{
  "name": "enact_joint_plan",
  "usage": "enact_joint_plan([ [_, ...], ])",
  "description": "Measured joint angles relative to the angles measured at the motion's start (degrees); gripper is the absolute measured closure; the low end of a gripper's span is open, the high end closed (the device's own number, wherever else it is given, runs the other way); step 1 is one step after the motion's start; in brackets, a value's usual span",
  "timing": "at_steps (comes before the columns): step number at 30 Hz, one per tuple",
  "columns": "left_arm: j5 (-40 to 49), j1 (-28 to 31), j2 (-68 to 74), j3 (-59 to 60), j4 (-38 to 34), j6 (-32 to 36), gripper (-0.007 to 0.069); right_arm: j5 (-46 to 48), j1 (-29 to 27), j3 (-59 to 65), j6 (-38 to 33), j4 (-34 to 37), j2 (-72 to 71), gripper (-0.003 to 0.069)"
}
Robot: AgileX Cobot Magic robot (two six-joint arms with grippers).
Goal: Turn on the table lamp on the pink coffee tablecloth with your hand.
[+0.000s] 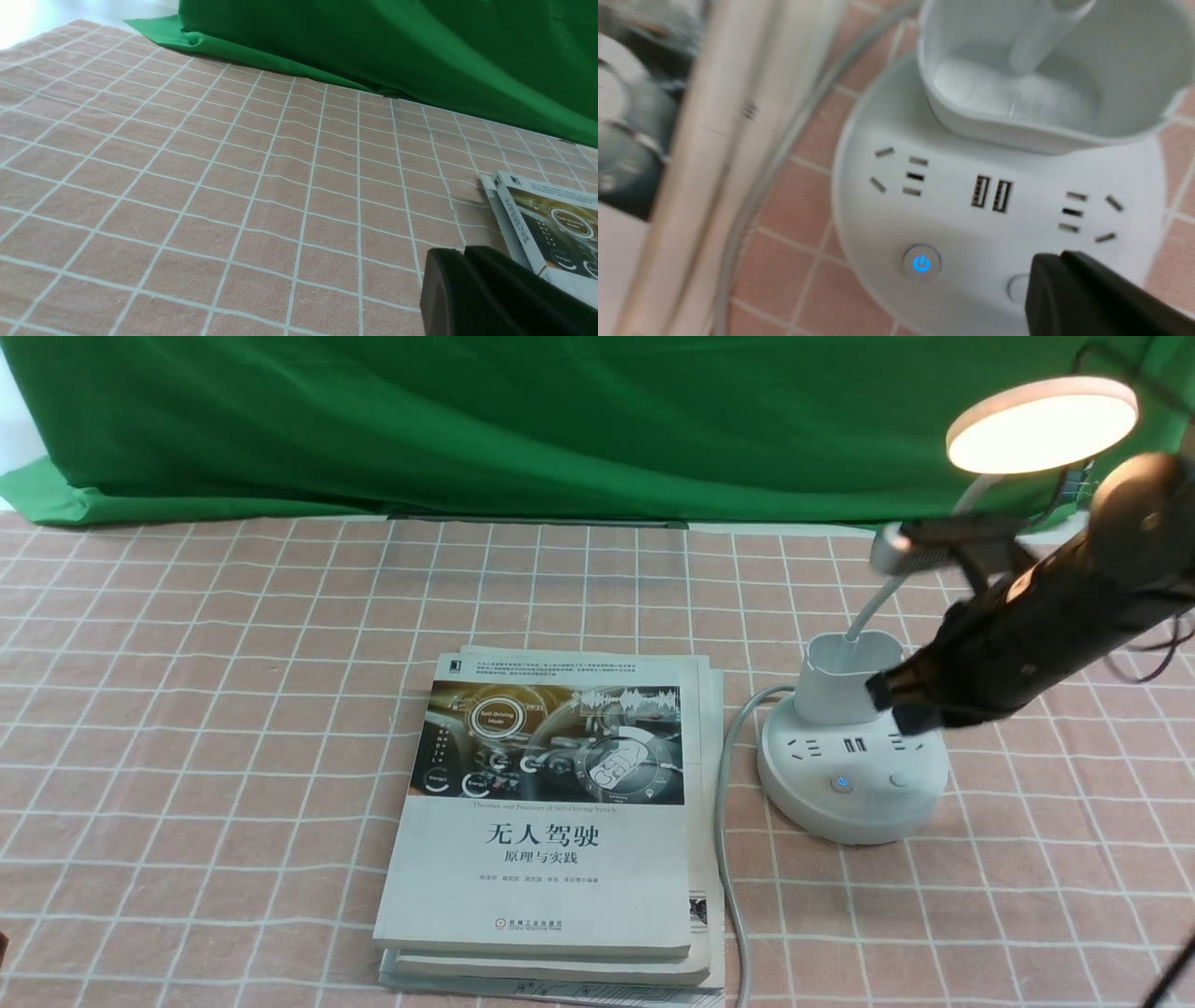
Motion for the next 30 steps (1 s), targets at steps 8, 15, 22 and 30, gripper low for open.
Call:
enact_joint_plan([
  [8, 0.0, 0.0, 0.0, 0.0, 0.0, -0.1, 0.0606, 5.8, 0.0, 3.5, -0.1, 0.0, -3.5, 0.0631],
  [15, 0.0, 0.0, 0.0, 0.0, 0.0, 0.0, 0.0606, 4.5, 0.0, 13.4, 0.6, 0.0, -12.7, 0.0631],
  [22, 0.0, 0.0, 0.0, 0.0, 0.0, 0.0, 0.0606, 4.7, 0.0, 22.1, 3.7, 0.0, -31.3, 0.0631],
  [30, 0.0, 0.0, 0.0, 0.0, 0.0, 0.0, 0.0606, 4.7, 0.0, 28.4, 9.4, 0.0, -50.1, 0.0629],
])
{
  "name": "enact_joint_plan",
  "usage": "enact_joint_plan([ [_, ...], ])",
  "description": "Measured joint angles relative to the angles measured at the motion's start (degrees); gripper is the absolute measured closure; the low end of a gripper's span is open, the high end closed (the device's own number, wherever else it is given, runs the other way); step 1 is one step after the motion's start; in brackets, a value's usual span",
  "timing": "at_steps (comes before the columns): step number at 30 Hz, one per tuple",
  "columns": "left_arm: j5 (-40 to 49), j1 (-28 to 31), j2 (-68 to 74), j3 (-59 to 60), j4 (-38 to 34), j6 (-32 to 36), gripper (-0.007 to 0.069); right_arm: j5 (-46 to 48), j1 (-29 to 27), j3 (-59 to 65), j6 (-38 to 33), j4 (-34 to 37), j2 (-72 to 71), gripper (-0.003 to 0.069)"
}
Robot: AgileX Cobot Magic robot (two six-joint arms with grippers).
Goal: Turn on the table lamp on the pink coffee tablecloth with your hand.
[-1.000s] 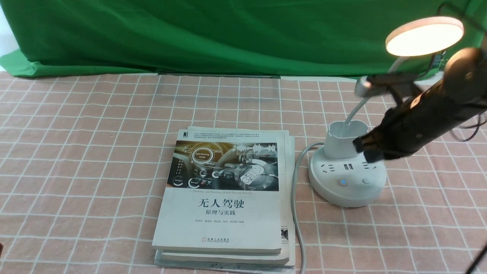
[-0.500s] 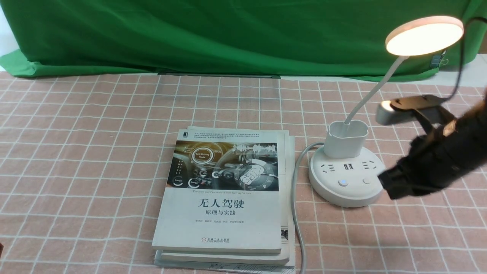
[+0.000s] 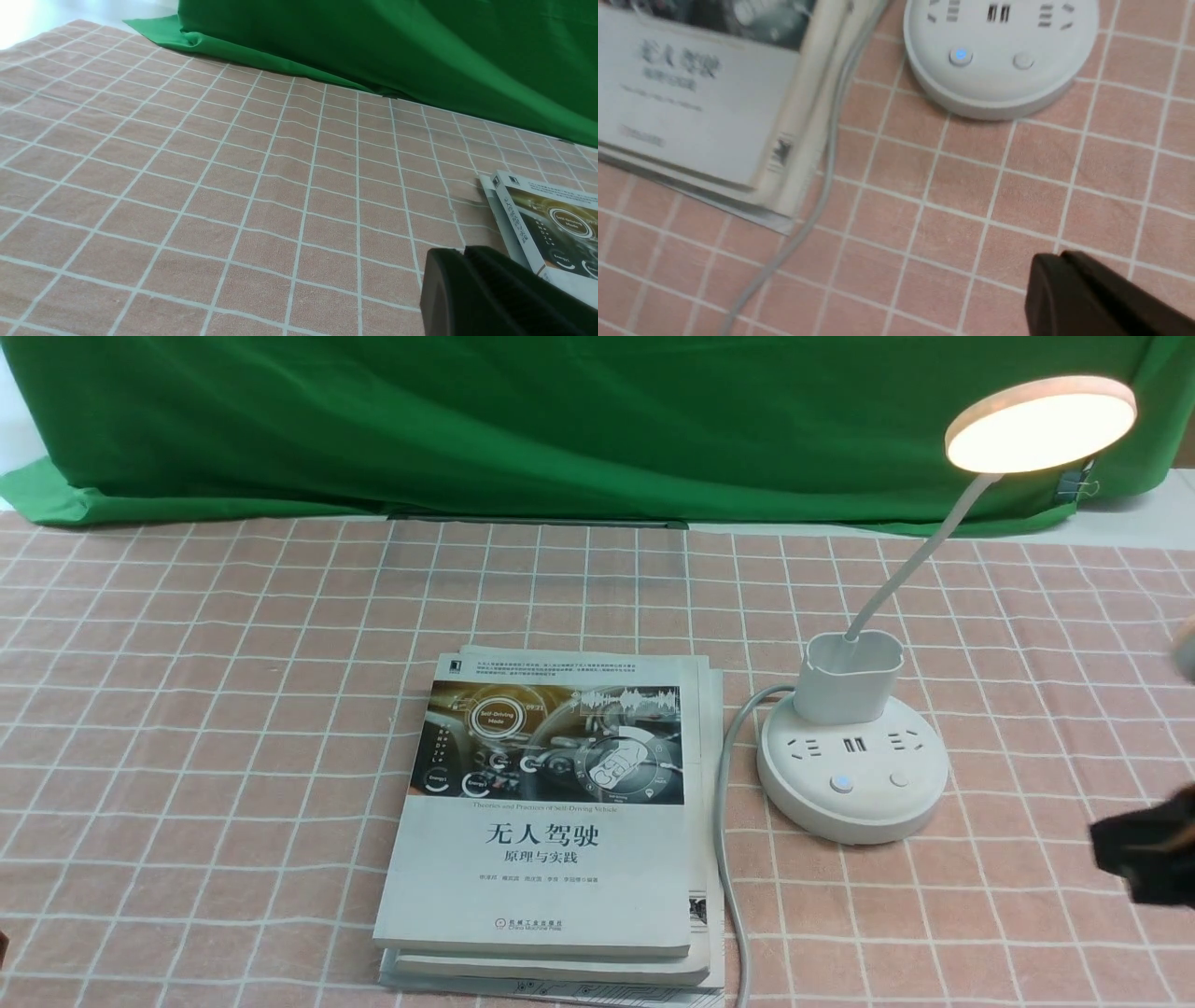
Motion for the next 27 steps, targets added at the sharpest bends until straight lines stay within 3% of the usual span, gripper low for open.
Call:
enact_joint_plan([
  [14, 0.0, 0.0, 0.0, 0.0, 0.0, 0.1, 0.0606, -2.7, -0.1, 0.7, 2.1, -1.1, -16.9, 0.0602],
  [18, 0.0, 0.0, 0.0, 0.0, 0.0, 0.1, 0.0606, -11.6, -2.9, 5.8, -3.8, -1.0, -22.2, 0.0599],
  [19, 0.0, 0.0, 0.0, 0.0, 0.0, 0.1, 0.0606, -18.8, -5.8, 11.9, -8.9, -1.2, -26.1, 0.0600],
  [21, 0.0, 0.0, 0.0, 0.0, 0.0, 0.1, 0.0606, -27.5, -8.7, 19.4, -11.6, -1.3, -31.1, 0.0600],
  [23, 0.0, 0.0, 0.0, 0.0, 0.0, 0.1, 0.0606, -34.1, -11.1, 27.6, -13.0, -1.6, -36.9, 0.0599],
  [27, 0.0, 0.0, 0.0, 0.0, 0.0, 0.1, 0.0606, -38.5, -12.5, 39.2, -14.0, -1.6, -45.9, 0.0594],
])
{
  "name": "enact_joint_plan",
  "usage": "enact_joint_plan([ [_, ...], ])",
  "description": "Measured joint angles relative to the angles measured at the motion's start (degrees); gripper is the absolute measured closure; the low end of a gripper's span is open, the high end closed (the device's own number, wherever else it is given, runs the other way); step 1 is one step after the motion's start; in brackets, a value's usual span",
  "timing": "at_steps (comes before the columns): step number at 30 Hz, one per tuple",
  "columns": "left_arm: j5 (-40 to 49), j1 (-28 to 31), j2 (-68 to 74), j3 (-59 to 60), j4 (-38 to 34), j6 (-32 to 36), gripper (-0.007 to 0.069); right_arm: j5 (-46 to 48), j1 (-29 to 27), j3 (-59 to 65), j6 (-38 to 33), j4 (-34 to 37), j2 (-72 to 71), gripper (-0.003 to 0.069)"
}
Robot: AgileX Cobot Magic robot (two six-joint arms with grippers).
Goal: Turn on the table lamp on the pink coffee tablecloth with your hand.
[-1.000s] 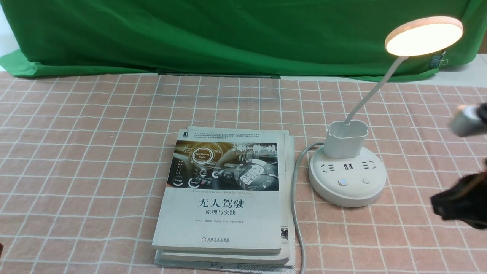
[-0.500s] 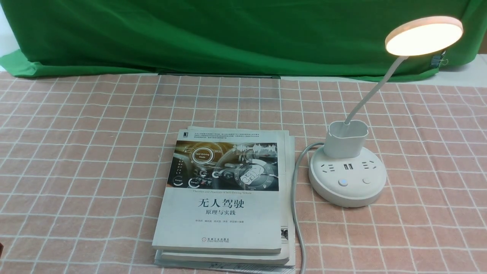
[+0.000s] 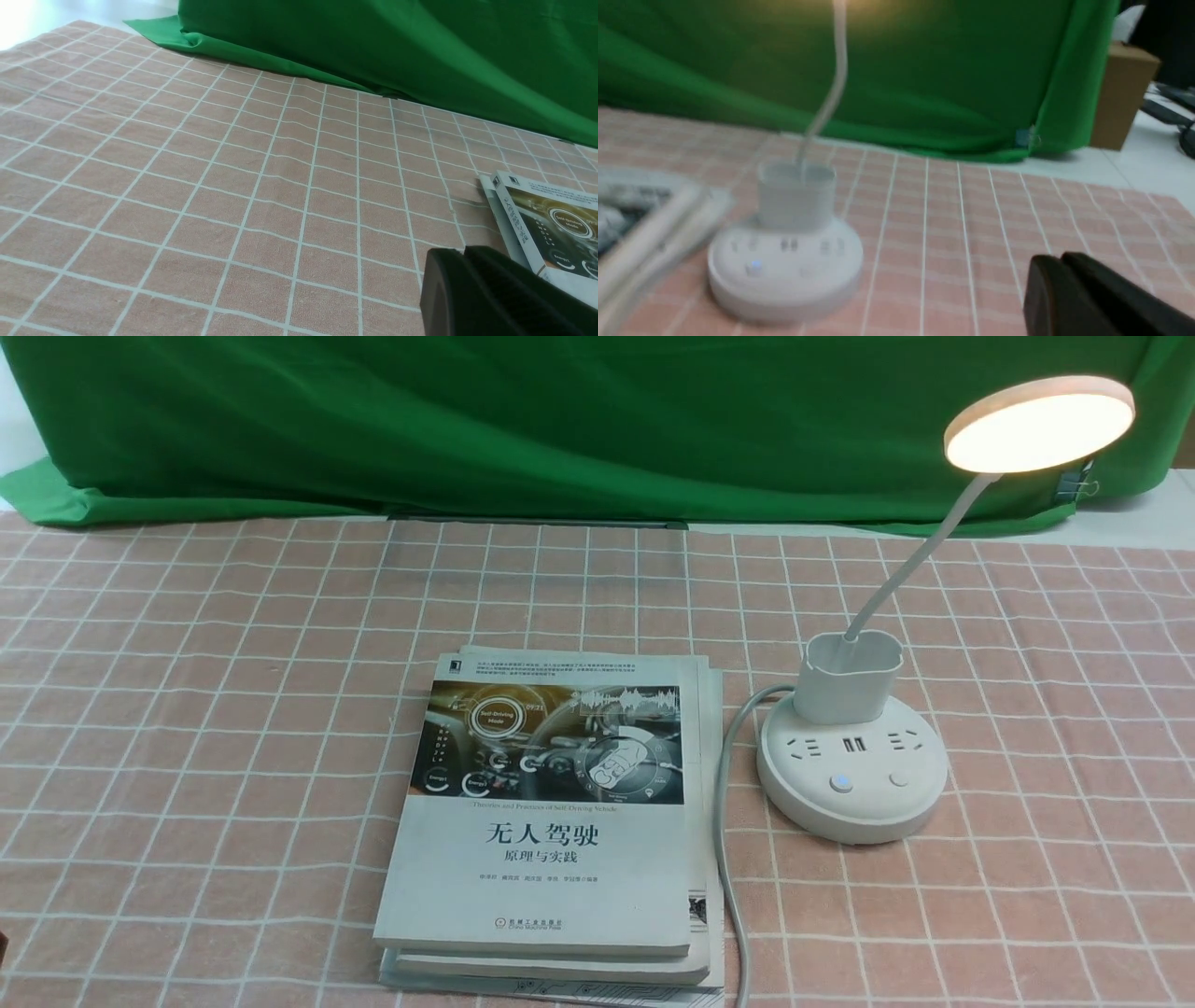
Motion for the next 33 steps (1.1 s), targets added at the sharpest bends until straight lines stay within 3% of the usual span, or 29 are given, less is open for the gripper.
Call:
enact_joint_plan([
  [10, 0.0, 0.0, 0.0, 0.0, 0.0, 0.0, 0.0606, 4.8, -0.3, 3.2, 1.8, -1.1, -3.8, 0.0605],
  [33, 0.0, 0.0, 0.0, 0.0, 0.0, -0.1, 0.0606, 5.0, -0.3, 3.2, 2.8, -1.2, -3.8, 0.0569],
])
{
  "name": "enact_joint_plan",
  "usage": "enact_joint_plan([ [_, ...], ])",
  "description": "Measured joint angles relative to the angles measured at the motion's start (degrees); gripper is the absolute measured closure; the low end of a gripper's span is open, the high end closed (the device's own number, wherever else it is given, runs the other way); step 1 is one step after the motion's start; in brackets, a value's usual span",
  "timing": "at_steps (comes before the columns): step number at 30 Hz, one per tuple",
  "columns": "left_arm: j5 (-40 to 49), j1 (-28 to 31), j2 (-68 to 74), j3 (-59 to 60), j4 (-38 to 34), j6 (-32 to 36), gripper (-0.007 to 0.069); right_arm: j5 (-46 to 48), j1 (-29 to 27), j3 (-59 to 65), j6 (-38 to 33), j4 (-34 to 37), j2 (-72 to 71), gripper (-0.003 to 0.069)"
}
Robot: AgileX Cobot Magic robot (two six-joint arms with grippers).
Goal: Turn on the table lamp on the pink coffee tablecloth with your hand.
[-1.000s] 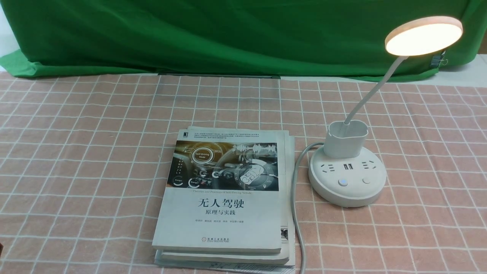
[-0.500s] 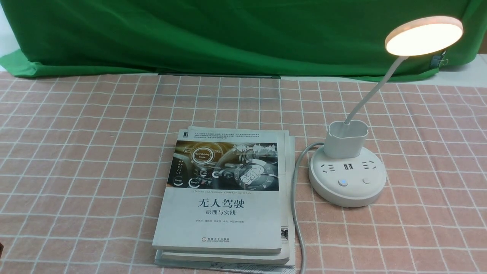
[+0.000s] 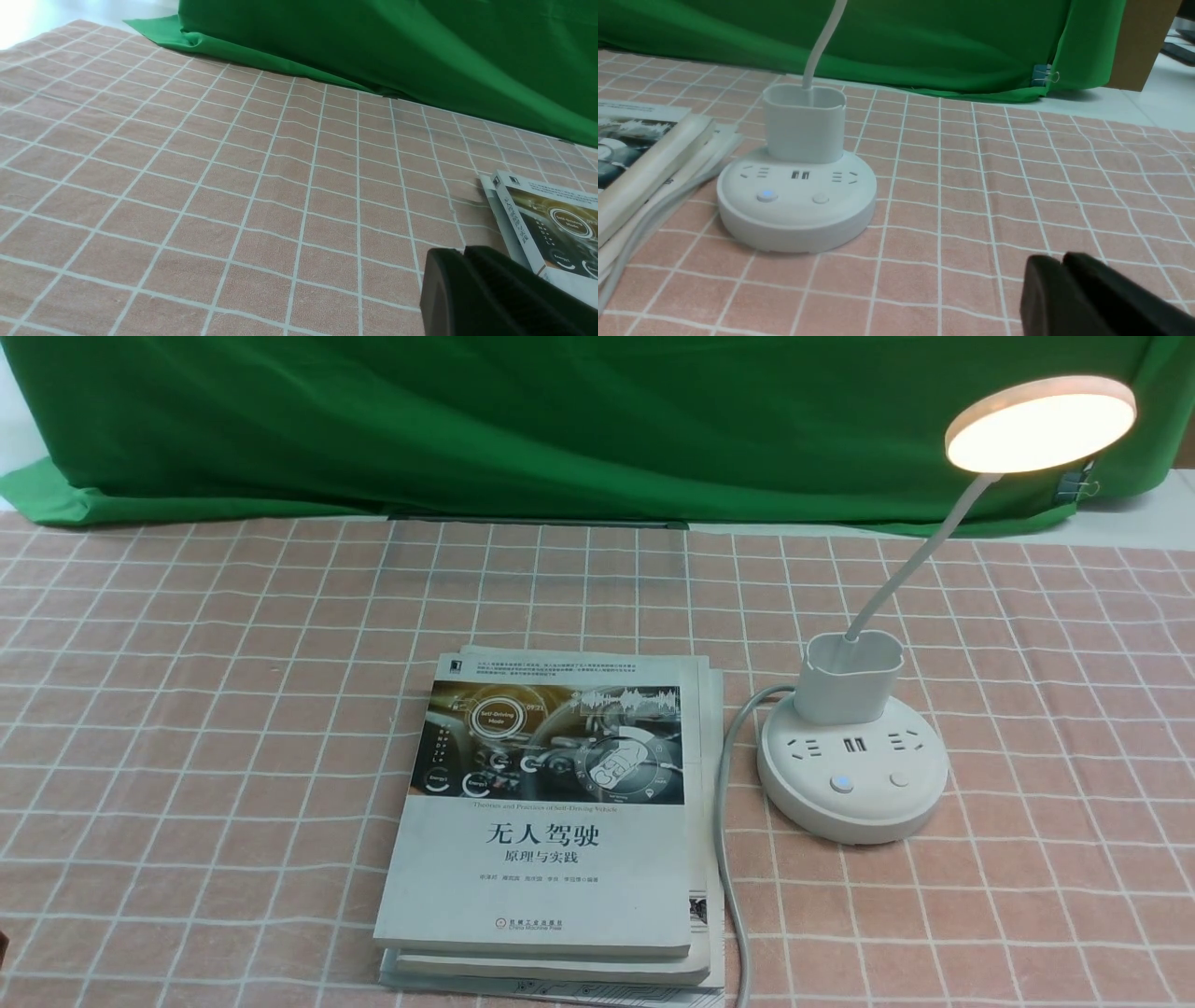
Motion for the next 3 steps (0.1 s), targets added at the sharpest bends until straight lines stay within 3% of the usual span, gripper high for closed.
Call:
enact_joint_plan([
  [3, 0.0, 0.0, 0.0, 0.0, 0.0, 0.0, 0.0606, 0.0, 0.0, 0.0, 0.0, 0.0, 0.0, 0.0557],
])
